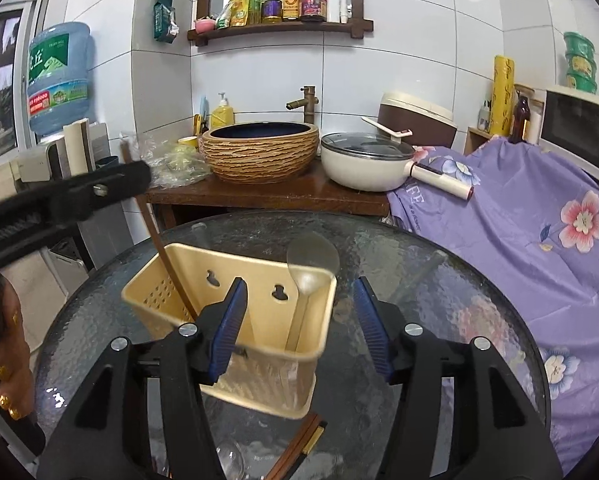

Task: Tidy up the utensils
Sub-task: 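Drop the chopstick into the cream holder with the left tool while the right tool drops the spoon in, then grasp the brown wooden-handled spoon by its handle with the left tool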

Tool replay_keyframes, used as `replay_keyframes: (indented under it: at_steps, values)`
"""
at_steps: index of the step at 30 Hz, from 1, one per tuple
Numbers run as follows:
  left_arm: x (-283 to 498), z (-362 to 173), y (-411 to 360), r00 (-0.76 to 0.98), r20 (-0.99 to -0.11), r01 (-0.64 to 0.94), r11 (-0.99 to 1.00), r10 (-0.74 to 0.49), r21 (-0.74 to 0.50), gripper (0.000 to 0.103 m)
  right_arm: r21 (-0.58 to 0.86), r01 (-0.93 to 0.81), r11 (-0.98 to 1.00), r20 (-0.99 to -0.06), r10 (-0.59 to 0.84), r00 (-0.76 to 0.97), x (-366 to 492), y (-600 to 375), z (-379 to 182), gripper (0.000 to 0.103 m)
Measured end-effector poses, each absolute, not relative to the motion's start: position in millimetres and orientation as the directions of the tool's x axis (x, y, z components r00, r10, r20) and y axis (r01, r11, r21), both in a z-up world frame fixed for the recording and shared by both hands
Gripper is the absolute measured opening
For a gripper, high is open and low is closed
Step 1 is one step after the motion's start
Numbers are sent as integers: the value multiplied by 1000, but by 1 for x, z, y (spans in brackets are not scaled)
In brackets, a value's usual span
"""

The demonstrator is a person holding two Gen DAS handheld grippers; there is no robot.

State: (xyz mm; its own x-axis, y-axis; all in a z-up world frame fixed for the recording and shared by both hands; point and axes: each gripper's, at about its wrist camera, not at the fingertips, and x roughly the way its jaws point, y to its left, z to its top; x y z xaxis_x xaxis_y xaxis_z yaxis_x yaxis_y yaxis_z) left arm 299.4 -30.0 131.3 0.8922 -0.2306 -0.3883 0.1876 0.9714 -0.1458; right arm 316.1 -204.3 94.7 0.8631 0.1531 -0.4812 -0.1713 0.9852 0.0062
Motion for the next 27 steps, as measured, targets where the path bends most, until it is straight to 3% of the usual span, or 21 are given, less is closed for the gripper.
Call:
replay_keyframes:
  at_steps: [6,12,14,22,27]
  values:
    - [269,117,-8,857,-483,120,981,-180,-153,82,31,-183,983,-480,175,860,267,-218,89,68]
    - [243,64,-1,762,-629,117,988,-153,-99,81,57,-198,978,-600,192,776,233,-225,46,69]
    - [233,42,-4,720,-677,143,987,-153,-70,78,61,-192,980,-630,187,754,221,-227,30,69]
    - [208,-14,-16,590,-789,209,976,-169,-53,42,76,-167,983,-712,170,681,200,-229,-14,68]
    - [198,-32,-29,545,-821,242,969,-171,-41,32,73,-196,978,-715,188,673,196,-218,-17,67]
